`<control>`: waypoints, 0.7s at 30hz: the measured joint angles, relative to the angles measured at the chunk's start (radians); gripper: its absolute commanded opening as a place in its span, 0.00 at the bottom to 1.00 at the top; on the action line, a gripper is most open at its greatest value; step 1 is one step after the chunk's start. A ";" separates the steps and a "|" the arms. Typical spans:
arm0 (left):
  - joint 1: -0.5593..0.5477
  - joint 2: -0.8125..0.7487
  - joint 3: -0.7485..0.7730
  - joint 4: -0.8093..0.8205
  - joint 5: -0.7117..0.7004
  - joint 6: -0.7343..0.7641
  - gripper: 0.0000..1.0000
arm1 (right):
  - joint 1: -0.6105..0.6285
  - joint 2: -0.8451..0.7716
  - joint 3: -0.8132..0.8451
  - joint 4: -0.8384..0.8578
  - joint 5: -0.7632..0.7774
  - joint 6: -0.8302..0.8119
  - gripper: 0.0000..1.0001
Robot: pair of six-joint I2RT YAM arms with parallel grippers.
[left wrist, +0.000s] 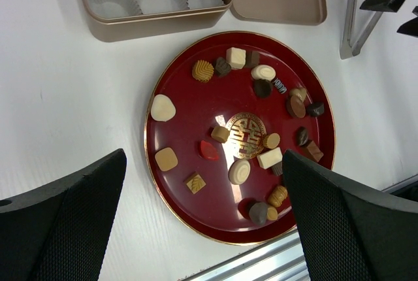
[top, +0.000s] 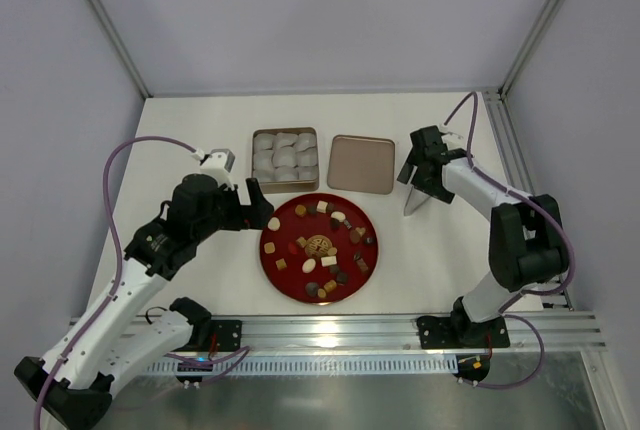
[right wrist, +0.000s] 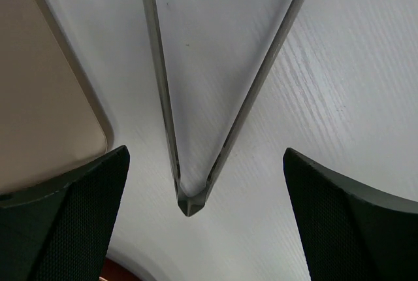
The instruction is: Pack the chocolate
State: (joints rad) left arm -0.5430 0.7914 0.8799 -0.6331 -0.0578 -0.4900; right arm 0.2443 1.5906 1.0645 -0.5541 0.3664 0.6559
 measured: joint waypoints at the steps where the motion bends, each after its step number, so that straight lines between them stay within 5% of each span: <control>1: 0.000 0.000 0.000 0.000 0.000 0.000 1.00 | -0.001 0.019 0.004 0.006 0.000 0.003 1.00; 15: 0.000 0.002 0.000 0.000 0.000 0.000 1.00 | -0.032 0.186 0.039 0.082 -0.015 0.030 0.96; 21: 0.000 0.014 0.000 0.000 0.002 0.000 1.00 | -0.046 0.205 0.039 0.115 -0.027 0.028 0.84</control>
State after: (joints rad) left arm -0.5430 0.8051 0.8799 -0.6334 -0.0563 -0.4896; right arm 0.1986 1.7954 1.1034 -0.4393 0.3397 0.6838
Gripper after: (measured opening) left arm 0.996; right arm 0.882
